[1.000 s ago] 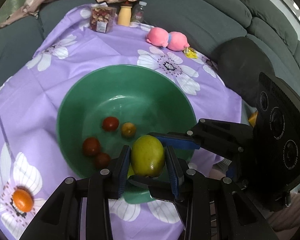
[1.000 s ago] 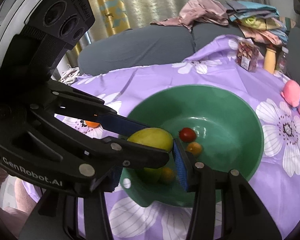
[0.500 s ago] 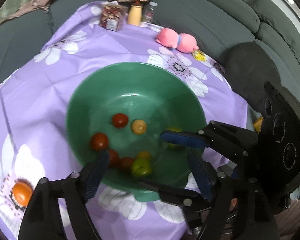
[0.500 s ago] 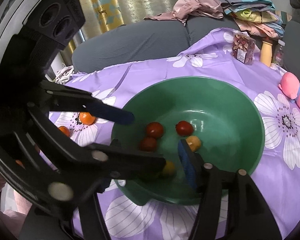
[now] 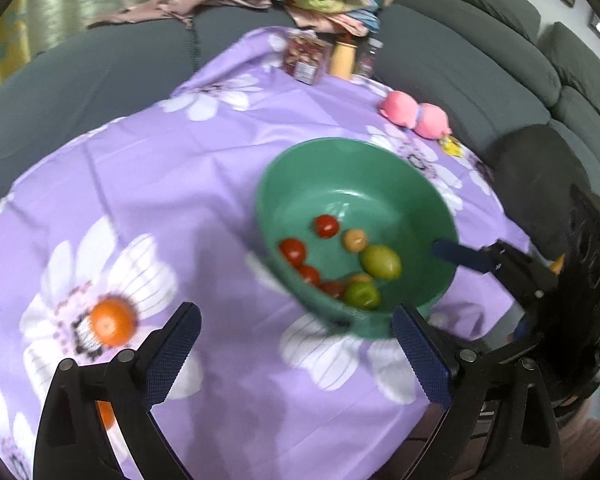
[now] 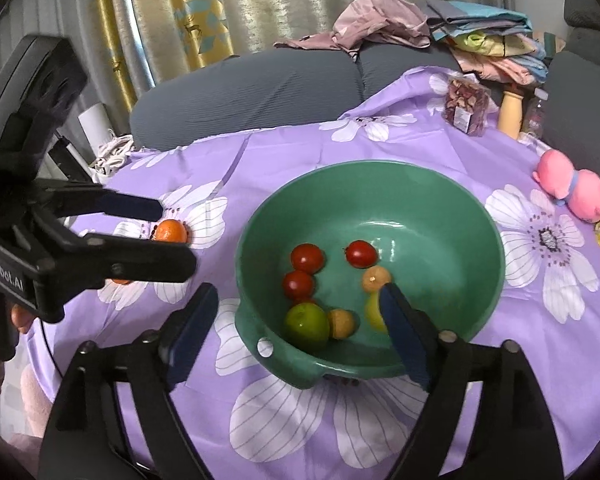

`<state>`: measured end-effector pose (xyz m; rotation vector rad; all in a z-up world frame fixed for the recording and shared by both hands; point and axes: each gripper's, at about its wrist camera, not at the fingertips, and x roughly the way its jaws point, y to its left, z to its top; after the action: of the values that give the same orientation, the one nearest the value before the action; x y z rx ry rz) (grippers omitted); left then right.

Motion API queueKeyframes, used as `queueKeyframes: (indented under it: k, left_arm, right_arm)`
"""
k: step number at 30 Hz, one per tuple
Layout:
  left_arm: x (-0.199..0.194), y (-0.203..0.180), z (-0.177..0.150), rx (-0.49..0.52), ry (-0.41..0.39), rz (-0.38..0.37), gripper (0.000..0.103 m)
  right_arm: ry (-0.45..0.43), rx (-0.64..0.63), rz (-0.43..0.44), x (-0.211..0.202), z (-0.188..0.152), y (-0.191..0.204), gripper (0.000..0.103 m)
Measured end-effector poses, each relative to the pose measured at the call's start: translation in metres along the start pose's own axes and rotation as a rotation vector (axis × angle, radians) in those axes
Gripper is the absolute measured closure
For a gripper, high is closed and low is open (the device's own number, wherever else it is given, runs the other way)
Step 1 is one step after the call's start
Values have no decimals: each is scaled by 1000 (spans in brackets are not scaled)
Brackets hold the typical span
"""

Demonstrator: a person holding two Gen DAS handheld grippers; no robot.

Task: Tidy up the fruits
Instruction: 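Move both tools back toward the two tangerines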

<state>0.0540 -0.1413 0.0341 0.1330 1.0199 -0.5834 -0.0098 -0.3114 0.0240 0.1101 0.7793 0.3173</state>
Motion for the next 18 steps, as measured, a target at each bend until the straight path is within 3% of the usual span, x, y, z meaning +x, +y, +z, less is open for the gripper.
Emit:
queueKeyframes:
  k: [6, 18]
  left_arm:
    - [-18, 18, -24, -38, -42, 109, 4]
    - [-34, 55, -67, -137, -36, 154, 4]
  right_arm:
    - [-3, -35, -16, -6, 4, 16, 14]
    - [-3, -102, -17, -15, 7, 46, 13]
